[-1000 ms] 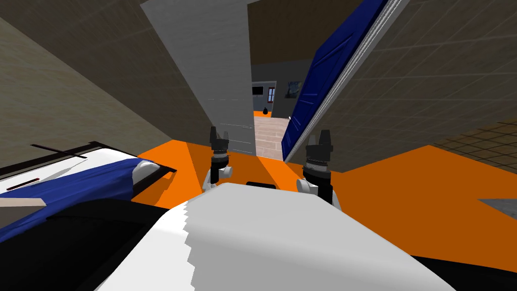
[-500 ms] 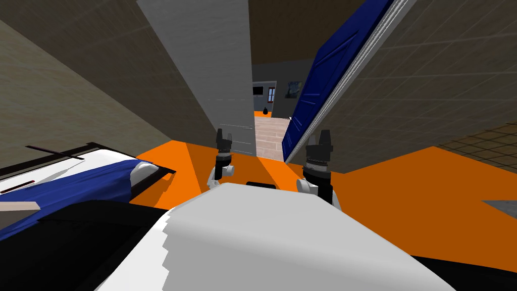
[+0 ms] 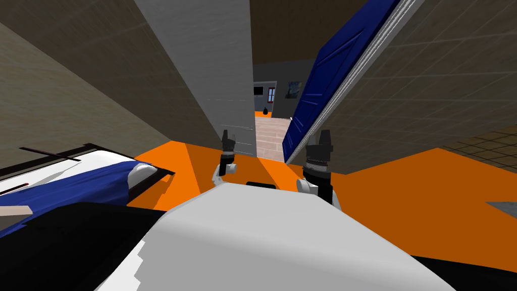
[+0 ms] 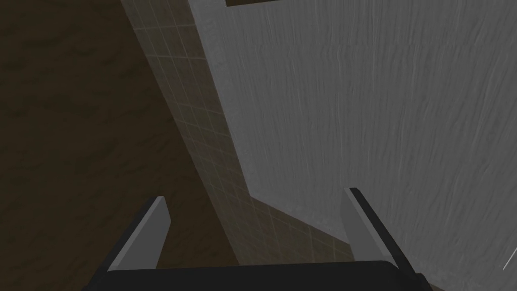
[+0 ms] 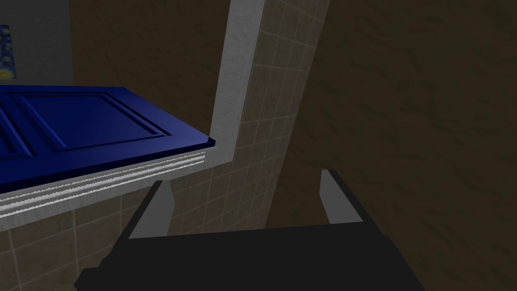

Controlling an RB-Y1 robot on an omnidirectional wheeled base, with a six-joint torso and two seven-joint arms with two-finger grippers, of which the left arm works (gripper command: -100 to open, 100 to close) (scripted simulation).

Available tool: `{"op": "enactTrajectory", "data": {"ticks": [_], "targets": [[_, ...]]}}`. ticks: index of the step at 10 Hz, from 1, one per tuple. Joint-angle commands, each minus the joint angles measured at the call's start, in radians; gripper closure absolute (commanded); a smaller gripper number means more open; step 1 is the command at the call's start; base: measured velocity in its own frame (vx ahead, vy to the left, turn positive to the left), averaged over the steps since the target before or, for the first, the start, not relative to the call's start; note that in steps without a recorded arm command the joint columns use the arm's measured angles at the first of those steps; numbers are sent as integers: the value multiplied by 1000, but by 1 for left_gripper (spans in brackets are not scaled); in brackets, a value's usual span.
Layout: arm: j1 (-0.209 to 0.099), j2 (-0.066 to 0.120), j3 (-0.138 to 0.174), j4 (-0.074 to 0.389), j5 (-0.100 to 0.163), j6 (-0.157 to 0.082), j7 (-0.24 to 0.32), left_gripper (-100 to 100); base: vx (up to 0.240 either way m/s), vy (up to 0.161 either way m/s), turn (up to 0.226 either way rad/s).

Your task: Push the door open

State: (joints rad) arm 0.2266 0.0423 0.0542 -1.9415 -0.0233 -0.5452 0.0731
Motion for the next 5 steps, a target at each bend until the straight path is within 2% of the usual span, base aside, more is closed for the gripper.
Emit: {"op": "enactTrajectory", "data": {"ticks": [1,2,3,4,5], "targets": [[-17,4,2,50,3,-6,0,-100,50,41,-4],[-48,5,1,85,7,-1,-4,-100,50,49,-3],[-48,5,1,106,7,-1,-4,-100,43,40,-7],[-81,7,0,141,11,3,-8,-100,51,44,-4],[-81,7,0,163,11,3,-8,-100,45,40,-7]]}}
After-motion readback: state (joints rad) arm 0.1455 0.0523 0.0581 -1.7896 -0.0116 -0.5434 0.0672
